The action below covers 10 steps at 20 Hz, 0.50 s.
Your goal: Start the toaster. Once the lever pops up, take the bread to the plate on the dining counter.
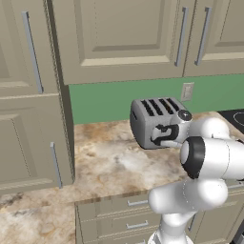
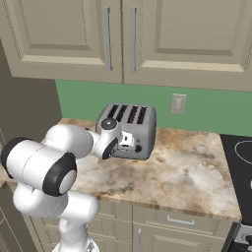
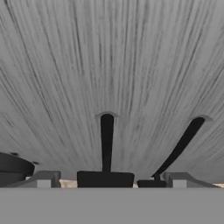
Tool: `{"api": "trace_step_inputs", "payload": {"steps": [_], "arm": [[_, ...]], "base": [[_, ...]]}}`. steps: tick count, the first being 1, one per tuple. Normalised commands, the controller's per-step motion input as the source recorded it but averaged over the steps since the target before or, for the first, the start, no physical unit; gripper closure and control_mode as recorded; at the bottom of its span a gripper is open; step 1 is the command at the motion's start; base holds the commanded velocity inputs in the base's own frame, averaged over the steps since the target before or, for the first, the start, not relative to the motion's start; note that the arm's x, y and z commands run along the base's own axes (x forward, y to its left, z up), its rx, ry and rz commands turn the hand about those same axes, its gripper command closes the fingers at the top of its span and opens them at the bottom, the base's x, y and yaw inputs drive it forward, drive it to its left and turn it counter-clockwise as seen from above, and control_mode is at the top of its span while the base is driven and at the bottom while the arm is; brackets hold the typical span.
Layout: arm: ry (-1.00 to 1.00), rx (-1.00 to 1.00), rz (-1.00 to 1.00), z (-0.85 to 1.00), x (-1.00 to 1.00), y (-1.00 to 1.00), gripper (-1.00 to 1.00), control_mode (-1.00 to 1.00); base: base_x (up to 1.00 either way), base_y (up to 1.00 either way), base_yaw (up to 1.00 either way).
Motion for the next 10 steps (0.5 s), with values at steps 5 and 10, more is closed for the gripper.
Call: {"api": "trace_step_inputs", "payload": {"steps": [5, 10], "arm": [[0.0, 0.0, 0.0, -0.12, 0.0, 0.0, -1.0, -1.0], [0.02, 0.0, 0.0, -0.2, -0.02, 0.0, -1.0, -1.0]], "base": [[0.0, 0.0, 0.0], [0.0, 0.0, 0.0]]}}
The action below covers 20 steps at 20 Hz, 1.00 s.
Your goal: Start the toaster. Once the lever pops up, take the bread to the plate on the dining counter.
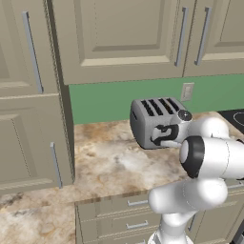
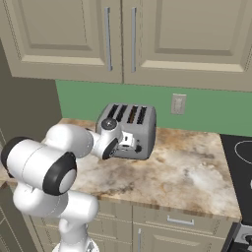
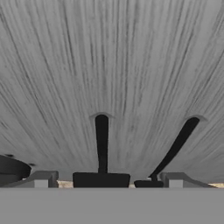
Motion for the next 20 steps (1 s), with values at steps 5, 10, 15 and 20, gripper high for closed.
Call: {"api": "trace_step_inputs", "payload": {"steps": [5, 10, 15, 20], "arm": [[0.02, 0.0, 0.0, -0.15, -0.03, 0.01, -1.0, -1.0], [0.0, 0.0, 0.0, 0.05, -0.01, -0.03, -1.0, -1.0], [0.0, 0.01, 0.0, 0.31, -0.08, -0.06, -1.0, -1.0], [0.0, 0.01, 0.0, 0.22, -0.14, -0.04, -1.0, -1.0]], "base": [[0.0, 0.0, 0.0], [0.0, 0.0, 0.0], [0.0, 0.0, 0.0], [0.0, 0.0, 0.0]]}}
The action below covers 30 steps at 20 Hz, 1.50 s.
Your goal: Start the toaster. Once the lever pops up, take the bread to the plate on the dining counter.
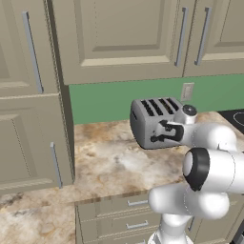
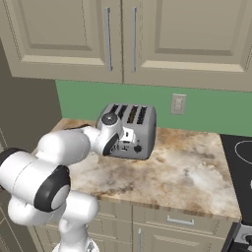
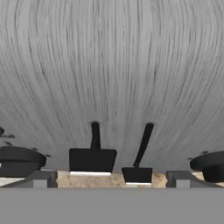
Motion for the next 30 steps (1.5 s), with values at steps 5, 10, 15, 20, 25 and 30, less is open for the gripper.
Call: {"api": "trace_step_inputs", "payload": {"steps": [5, 10, 15, 20, 25, 30], "arm": [[0.0, 0.0, 0.0, 0.14, -0.1, 0.0, -1.0, -1.0], [0.0, 0.0, 0.0, 0.21, -0.12, 0.0, -1.0, -1.0], [0.0, 0.02, 0.0, 0.21, -0.23, -0.03, -1.0, -1.0], [-0.01, 0.02, 0.0, 0.17, -0.23, -0.07, -1.0, -1.0], [0.0, 0.01, 0.0, 0.23, -0.14, -0.01, -1.0, -1.0], [0.0, 0.01, 0.0, 0.25, -0.08, 0.0, -1.0, -1.0]], "base": [[0.0, 0.0, 0.0], [0.0, 0.0, 0.0], [0.0, 0.0, 0.0], [0.0, 0.0, 0.0], [0.0, 0.0, 0.0], [0.0, 0.0, 0.0]]}}
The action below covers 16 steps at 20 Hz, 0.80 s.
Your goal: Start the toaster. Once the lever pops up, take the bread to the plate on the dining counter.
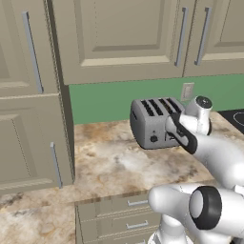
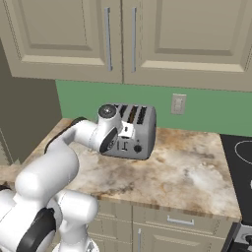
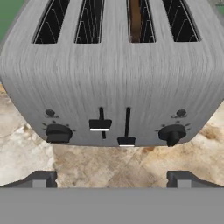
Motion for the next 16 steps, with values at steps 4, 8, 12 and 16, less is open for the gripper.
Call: {"api": "trace_step_inputs", "payload": {"steps": [4, 8, 12, 16], "arm": [[-0.01, 0.0, 0.0, 0.2, -0.09, 0.0, -1.0, -1.0], [-0.06, 0.0, 0.0, 0.17, -0.13, 0.0, -1.0, -1.0], [-0.1, 0.0, 0.0, 0.21, -0.13, 0.0, -1.0, -1.0], [-0.11, 0.0, 0.0, 0.19, -0.07, 0.0, -1.0, -1.0]], "base": [[0.0, 0.0, 0.0], [0.0, 0.0, 0.0], [0.0, 0.0, 0.0], [0.0, 0.0, 0.0]]}}
